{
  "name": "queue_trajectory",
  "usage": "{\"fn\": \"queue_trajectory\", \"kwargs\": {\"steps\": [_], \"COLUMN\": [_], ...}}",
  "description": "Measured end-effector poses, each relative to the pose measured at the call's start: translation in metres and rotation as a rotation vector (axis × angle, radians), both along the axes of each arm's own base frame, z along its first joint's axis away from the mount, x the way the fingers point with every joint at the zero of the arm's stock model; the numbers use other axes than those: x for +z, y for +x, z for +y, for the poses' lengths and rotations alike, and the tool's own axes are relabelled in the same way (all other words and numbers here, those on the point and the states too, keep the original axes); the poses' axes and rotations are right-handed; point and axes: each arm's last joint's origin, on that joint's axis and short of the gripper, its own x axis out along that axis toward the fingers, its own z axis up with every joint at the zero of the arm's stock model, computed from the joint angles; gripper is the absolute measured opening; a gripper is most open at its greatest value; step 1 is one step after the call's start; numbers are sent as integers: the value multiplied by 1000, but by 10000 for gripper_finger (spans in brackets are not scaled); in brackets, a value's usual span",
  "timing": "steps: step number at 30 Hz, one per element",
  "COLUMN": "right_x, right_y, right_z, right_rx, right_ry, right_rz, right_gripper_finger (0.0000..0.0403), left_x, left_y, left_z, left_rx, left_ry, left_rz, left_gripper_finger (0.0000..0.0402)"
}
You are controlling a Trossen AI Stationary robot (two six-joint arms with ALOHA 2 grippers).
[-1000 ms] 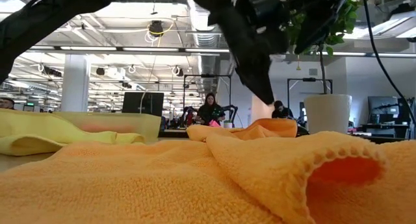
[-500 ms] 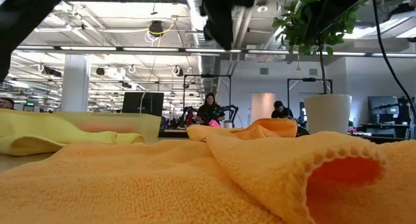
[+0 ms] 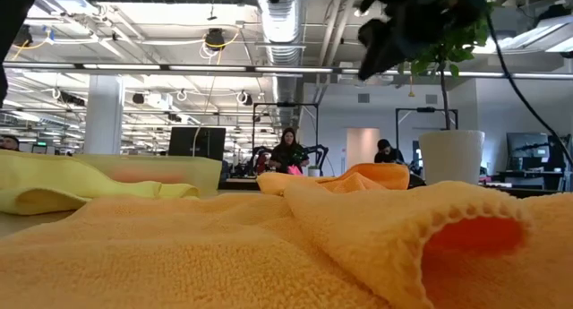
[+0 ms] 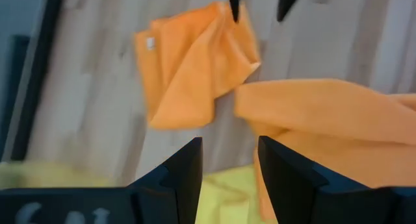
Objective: Fold microfiber towels
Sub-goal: Fold the right orange microfiber cloth
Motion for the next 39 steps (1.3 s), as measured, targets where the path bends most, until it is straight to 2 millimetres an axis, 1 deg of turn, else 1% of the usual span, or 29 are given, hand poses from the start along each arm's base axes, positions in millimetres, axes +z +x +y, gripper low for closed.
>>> {"fn": "queue_trajectory", "kwargs": {"steps": [4, 8, 10, 12, 14, 19, 22, 24, 26, 29, 32, 35, 39], "right_x": [-25, -44, -51, -57, -64, -77, -86, -94, -104, -112, -118, -119, -122], "right_y": [25, 41, 42, 48, 48, 58, 65, 72, 74, 80, 83, 85, 86], "right_z": [0, -3, -8, -11, -15, -20, -17, -15, -13, -13, -14, -15, -16], "right_rx": [9, 32, 14, 3, -18, -17, 45, 104, 158, 199, 192, 166, 195], "right_ry": [-13, -39, -37, -39, -62, -143, -171, -216, -261, -314, -349, -388, -424], "right_rz": [7, 25, 58, 50, 85, 79, 63, 36, 56, 45, 41, 32, 42], "right_gripper_finger": [225, 225, 225, 225, 225, 225, 225, 225, 225, 225, 225, 225, 225], "left_x": [7, 16, 21, 25, 27, 30, 30, 30, 30, 30, 30, 30, 30], "left_y": [-13, -23, -28, -31, -35, -36, -36, -36, -36, -36, -35, -35, -35], "left_z": [-15, -25, -28, -29, -30, -31, -29, -28, -27, -26, -24, -24, -24], "left_rx": [61, 34, 24, 21, 14, 29, 50, 87, 121, 152, 174, 188, 204], "left_ry": [73, 81, 81, 80, 93, 122, 114, 102, 91, 88, 83, 76, 68], "left_rz": [-13, -48, -61, -75, -83, -100, -105, -115, -125, -134, -140, -145, -150], "left_gripper_finger": [142, 142, 142, 142, 142, 142, 142, 142, 142, 142, 142, 142, 142]}}
